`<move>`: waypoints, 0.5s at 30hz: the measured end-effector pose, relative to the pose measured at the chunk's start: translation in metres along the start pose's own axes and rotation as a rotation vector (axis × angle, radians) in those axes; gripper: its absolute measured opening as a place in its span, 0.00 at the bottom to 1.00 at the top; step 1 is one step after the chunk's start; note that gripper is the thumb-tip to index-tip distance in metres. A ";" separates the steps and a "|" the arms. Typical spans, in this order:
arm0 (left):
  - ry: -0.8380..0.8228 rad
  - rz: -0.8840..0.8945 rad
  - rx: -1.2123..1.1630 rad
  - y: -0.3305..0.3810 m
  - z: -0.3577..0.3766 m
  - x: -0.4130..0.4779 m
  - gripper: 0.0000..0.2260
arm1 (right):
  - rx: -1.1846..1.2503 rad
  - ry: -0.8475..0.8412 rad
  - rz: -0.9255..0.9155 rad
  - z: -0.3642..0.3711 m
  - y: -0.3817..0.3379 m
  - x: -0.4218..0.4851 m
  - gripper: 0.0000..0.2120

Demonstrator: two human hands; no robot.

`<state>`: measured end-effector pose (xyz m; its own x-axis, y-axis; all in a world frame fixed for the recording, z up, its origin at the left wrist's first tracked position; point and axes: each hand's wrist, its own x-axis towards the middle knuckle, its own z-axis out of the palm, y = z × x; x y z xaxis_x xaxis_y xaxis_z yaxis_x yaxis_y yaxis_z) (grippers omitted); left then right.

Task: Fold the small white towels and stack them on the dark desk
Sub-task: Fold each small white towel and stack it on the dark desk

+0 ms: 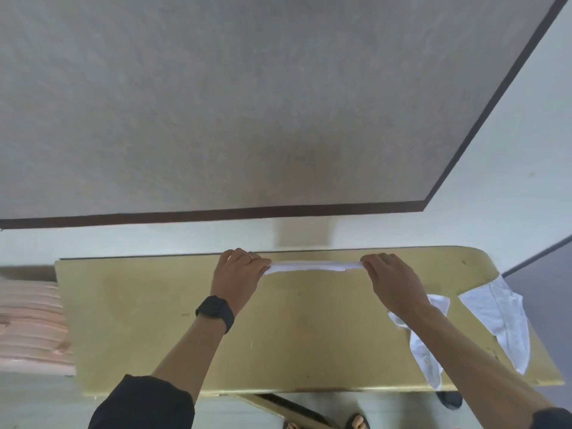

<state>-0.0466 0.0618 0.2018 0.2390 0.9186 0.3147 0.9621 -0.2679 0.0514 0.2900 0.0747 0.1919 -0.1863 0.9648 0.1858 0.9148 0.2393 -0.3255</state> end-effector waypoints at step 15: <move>-0.584 -0.085 -0.178 0.059 0.084 -0.223 0.14 | -0.069 -0.677 0.055 0.112 0.017 -0.217 0.09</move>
<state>-0.0318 -0.1344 0.0550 0.2438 0.9328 -0.2655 0.9562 -0.1854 0.2267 0.3052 -0.1180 0.0423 -0.3016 0.8363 -0.4578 0.9459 0.2020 -0.2541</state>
